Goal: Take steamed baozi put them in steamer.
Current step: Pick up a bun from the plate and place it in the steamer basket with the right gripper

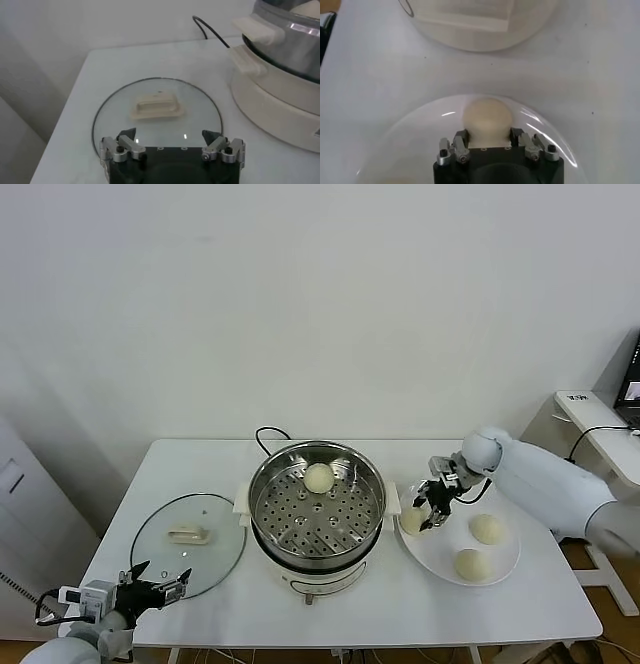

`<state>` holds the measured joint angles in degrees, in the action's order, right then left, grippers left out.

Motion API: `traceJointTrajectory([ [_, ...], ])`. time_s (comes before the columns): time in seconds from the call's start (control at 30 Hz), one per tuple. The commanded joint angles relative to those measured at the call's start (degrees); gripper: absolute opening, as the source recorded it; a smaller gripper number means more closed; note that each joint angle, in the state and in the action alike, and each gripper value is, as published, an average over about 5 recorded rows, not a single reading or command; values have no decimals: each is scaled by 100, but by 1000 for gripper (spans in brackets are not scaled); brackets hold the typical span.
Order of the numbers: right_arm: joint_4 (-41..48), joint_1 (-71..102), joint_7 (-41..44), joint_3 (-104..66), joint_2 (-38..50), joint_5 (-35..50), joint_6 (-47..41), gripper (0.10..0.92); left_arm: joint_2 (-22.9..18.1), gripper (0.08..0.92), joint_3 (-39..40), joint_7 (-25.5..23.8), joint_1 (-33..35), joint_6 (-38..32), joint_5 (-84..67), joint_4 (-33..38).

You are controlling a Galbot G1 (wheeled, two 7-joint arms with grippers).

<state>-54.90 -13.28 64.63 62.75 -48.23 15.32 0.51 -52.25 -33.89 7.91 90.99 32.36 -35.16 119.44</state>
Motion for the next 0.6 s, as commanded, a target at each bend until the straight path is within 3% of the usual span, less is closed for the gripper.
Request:
traceJointTrajectory([
  [0.03,-761,-2104,524,1575,477,1102,-322,509,3,823,16,-1,-8,15,70,-12],
  [0.33,-1392,-3812,810,2524,425,1989,-850,509,17,823,71,6,-89,29,75,-34],
  [0.6,-1900,-4119,323,2511,-179,3321,-1523,509,35,823,113,-4,-136,10,77,-63],
])
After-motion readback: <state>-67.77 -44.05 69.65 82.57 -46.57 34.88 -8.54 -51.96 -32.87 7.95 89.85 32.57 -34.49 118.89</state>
